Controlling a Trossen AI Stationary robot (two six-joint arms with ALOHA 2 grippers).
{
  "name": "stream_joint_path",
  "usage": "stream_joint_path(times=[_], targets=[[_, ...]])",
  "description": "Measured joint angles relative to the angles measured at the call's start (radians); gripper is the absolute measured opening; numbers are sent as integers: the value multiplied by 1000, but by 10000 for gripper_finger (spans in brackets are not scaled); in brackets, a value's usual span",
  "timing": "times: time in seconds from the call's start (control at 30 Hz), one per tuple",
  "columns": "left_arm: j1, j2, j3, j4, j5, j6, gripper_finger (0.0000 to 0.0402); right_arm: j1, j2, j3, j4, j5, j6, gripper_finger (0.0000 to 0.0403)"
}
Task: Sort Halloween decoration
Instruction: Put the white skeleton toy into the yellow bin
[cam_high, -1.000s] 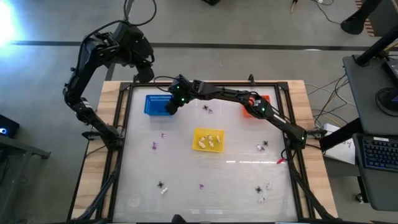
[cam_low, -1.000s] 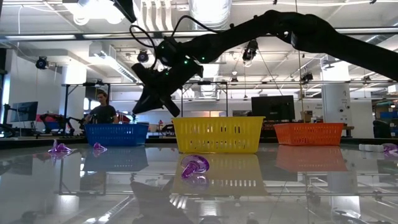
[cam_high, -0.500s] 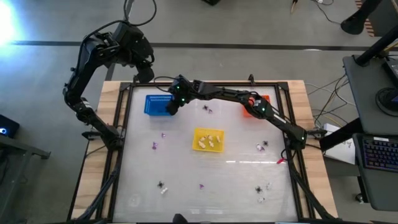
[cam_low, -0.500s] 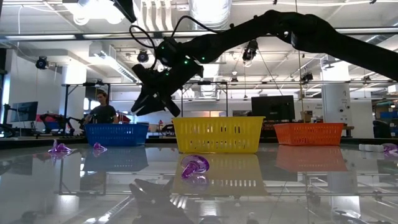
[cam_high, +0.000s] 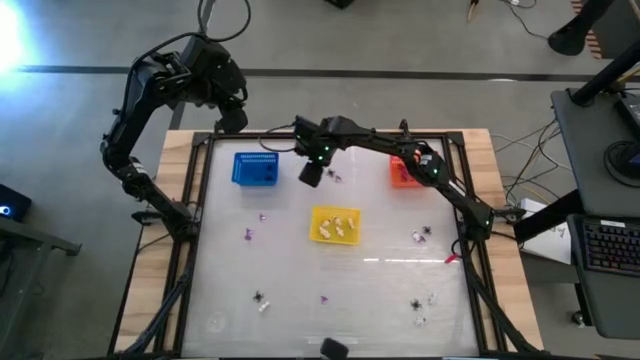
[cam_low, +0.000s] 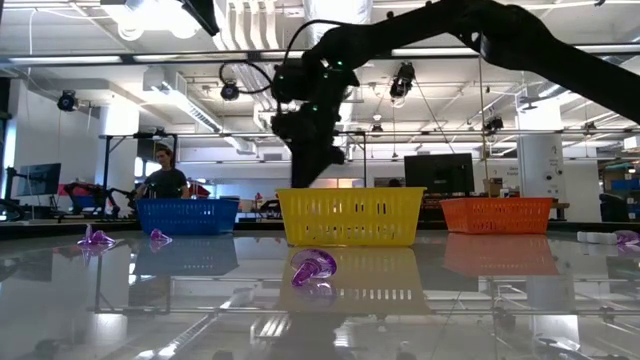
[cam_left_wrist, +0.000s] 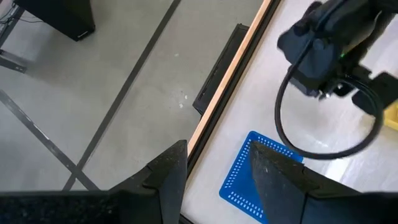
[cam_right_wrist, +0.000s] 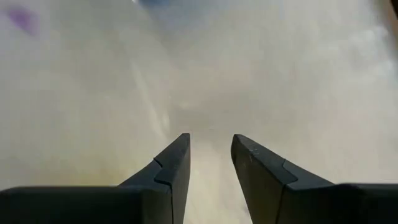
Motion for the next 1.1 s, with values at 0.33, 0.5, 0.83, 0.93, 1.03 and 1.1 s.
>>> stream_joint_path(times=[0.33,0.5,0.83,0.93,1.03,1.1], targets=[[0,0,0,0,1,0,157,-48,18,-4,-71,12,30,116],[0,0,0,0,1,0,157,-58,15,-4,-178,24,15,116],[0,-8,-104,1,2,-37,157,-39,-91,-40,-426,20,-17,116],[1,-15,-160,0,1,-28,157,-33,-158,-70,-419,16,6,116],[1,-32,-216,0,1,-27,157,-32,-242,-132,-424,24,35,116],[1,-51,-254,0,1,-27,157,-26,-314,-187,-422,24,66,116]])
